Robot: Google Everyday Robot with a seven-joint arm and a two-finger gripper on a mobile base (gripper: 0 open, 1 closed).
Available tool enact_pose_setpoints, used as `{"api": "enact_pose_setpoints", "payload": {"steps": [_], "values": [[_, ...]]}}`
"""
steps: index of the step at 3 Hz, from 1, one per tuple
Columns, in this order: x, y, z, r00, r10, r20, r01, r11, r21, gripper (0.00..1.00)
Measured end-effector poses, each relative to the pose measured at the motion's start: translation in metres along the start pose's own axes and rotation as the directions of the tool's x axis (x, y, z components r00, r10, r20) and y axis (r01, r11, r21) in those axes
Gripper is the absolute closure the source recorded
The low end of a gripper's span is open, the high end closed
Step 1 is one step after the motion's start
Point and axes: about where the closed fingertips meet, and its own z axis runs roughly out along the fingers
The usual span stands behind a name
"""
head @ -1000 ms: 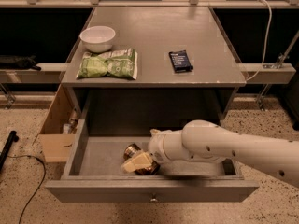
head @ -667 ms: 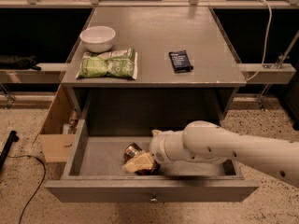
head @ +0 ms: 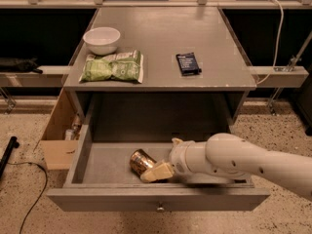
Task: Pick orange can from top drawer and place on counter
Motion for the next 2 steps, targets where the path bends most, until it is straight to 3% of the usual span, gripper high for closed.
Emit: {"api": "enact_pose_setpoints", "payload": {"steps": [1,2], "values": [[0.0027,-0.0025,-0.0026,1.000,0.002,0.001,-0.002,1.0000,0.007,0.00],[0.0027,-0.0025,-0.0026,1.000,0.002,0.001,-0.002,1.0000,0.007,0.18]]}}
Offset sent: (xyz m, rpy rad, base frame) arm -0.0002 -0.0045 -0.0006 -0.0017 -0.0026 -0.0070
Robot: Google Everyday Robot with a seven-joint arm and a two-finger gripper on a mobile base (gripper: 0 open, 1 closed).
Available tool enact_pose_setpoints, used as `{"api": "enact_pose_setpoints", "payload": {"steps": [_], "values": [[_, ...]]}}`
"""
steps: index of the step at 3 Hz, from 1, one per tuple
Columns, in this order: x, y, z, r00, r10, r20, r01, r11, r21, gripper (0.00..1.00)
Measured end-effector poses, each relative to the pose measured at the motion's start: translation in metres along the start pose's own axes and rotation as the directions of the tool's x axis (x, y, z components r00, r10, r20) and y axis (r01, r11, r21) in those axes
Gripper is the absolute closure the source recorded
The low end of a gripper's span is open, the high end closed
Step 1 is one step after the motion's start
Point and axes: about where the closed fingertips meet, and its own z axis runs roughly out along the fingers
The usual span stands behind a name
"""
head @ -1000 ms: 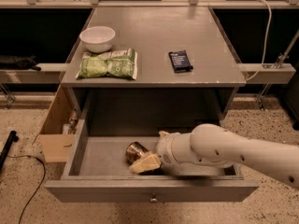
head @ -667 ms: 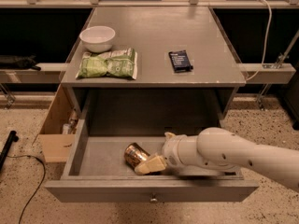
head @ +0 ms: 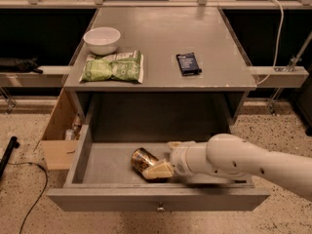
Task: Pick orange can from top drawer and place on counter
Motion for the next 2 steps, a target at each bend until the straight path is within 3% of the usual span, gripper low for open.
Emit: {"api": "enact_pose_setpoints", "payload": {"steps": [2], "values": [[0.0000,0.0000,0.0000,1.000,0.000,0.000,0.000,1.0000,0.000,0.65]]}}
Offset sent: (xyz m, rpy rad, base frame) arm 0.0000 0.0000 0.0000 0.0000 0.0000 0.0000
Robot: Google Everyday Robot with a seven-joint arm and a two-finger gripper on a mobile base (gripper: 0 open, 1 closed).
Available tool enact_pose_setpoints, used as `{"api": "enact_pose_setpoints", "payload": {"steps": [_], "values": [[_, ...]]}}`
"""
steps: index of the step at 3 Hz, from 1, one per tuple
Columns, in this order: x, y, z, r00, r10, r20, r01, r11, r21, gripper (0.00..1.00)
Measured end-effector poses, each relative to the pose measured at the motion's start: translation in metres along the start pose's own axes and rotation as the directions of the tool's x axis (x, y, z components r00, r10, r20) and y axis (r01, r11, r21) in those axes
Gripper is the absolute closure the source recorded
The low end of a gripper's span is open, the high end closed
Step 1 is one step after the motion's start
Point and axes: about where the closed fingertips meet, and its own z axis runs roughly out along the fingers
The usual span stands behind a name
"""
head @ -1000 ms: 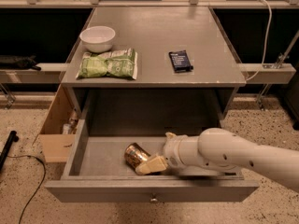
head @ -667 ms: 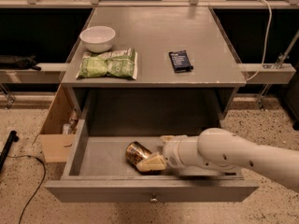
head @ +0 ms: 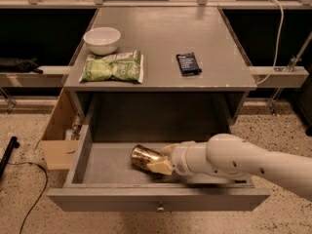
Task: Pick orange can from top drawer and place on counter
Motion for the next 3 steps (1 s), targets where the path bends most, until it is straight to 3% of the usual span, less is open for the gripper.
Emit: {"api": "enact_pose_setpoints", "payload": {"steps": [1,2,3], "values": [[0.0000,0.0000,0.0000,1.000,0.000,0.000,0.000,1.0000,0.000,0.90],[0.0000,0.0001,0.0000,1.000,0.000,0.000,0.000,1.0000,0.000,1.00],[0.0000,0.0001,0.0000,1.000,0.000,0.000,0.000,1.0000,0.000,1.00]]}}
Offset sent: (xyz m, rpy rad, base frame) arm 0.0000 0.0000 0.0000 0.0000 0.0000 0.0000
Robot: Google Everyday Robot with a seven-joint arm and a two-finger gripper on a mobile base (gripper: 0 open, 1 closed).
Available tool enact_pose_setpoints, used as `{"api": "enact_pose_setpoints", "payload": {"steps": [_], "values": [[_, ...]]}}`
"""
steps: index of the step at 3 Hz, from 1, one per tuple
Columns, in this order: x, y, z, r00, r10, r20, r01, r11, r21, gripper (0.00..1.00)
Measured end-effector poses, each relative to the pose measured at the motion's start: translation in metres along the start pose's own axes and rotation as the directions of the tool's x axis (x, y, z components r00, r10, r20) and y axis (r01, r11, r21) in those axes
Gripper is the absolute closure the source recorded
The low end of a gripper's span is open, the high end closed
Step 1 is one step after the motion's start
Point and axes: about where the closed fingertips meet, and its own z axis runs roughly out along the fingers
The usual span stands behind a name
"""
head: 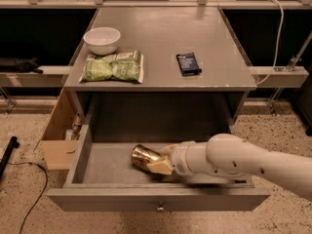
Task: Pick orange can from top drawer and place on counter
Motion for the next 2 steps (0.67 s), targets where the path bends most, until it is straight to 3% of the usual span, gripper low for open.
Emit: {"api": "enact_pose_setpoints", "payload": {"steps": [1,2], "values": [[-0.013,-0.004,-0.013,1.000,-0.012,-0.004,0.012,0.9999,-0.002,1.00],[-0.055,-0.010,-0.053,0.998,-0.062,-0.019,0.063,0.9978,0.019,1.00]]}}
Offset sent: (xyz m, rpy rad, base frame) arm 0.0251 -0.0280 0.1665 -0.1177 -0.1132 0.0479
